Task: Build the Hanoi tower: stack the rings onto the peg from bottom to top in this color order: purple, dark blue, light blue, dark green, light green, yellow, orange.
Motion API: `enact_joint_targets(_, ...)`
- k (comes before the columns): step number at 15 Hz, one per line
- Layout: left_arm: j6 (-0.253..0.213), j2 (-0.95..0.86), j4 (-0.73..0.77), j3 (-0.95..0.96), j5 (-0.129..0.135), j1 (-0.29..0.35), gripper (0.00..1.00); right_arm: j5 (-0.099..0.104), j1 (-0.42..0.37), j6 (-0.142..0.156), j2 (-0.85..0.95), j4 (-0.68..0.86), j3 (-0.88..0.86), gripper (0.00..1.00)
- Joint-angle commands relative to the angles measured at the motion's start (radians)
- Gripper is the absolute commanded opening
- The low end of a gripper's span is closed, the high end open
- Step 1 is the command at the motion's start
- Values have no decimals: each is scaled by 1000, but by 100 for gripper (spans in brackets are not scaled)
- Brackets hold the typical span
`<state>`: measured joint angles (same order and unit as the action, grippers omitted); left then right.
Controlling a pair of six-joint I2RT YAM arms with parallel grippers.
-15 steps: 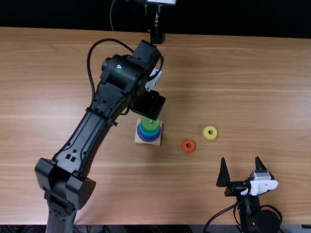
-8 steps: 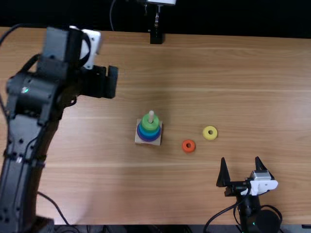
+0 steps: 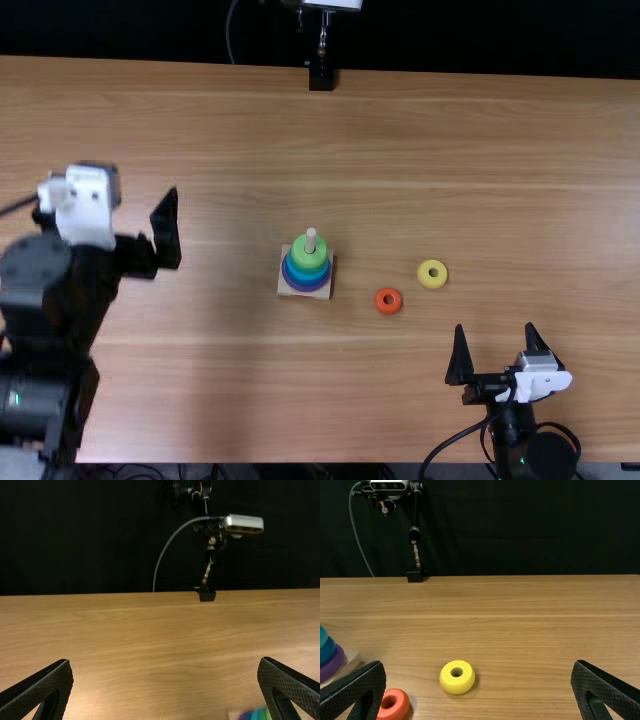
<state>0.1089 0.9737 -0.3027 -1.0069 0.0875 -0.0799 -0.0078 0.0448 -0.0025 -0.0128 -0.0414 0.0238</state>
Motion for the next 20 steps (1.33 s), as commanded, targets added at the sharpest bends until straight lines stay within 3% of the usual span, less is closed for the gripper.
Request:
enact_joint_targets(1, 0, -112, 23, 154, 17, 31, 100, -1, -10, -5, 13, 3, -10, 100)
enact_joint_targets(4, -6, -339, 89, 491, 21, 45, 100, -1, -10, -5, 13, 3, -10, 100)
enact_joint_targets(8, -8, -681, 316, 867, 8, 37, 100, -1, -8, -5, 13, 3, -10, 100)
enact_joint_targets(11, -8, -846, 310, 985, -7, 37, 100, -1, -10, -5, 13, 3, -10, 100)
enact_joint_targets(13, -8, -942, 301, 1007, -80, 28, 100, -1, -8, -5, 13, 3, -10, 100)
enact_joint_targets(14, -8, -955, 284, 1007, -97, 29, 100, -1, -8, -5, 13, 3, -10, 100)
enact_joint_targets(20, -6, -974, 218, 1007, -99, 35, 100, -1, -10, -5, 13, 5, -10, 100)
